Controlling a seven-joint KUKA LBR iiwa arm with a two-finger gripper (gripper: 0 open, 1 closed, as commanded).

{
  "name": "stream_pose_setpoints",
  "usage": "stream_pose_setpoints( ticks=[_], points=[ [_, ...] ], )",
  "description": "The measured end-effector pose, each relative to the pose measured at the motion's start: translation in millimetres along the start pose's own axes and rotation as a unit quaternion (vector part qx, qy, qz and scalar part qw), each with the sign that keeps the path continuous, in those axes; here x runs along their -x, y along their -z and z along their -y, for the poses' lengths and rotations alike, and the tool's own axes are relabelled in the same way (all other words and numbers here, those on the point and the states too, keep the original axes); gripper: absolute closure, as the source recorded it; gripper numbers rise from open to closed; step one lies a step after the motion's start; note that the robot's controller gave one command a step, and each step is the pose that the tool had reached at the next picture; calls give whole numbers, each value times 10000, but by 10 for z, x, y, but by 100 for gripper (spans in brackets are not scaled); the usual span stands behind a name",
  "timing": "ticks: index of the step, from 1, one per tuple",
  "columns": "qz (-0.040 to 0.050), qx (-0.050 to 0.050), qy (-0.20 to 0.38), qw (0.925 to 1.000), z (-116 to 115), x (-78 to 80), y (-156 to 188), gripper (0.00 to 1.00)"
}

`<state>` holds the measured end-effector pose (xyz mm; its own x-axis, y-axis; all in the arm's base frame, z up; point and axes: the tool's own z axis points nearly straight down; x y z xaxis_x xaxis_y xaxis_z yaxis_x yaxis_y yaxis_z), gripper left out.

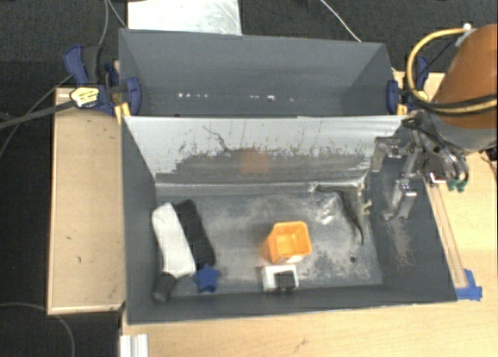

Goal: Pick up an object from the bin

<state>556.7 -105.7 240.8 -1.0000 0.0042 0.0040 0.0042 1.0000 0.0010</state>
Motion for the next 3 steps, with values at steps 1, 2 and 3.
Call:
stream_pose_setpoints(
  ticks=[1, 2, 3],
  points=[
    [42, -8, 20, 10000, -6, 13, 50, 0],
    [37, -4, 104, 9999, -383, -332, -804, 0],
    [51, -4, 366, 9993, -630, -245, -1138, 0]
  ],
)
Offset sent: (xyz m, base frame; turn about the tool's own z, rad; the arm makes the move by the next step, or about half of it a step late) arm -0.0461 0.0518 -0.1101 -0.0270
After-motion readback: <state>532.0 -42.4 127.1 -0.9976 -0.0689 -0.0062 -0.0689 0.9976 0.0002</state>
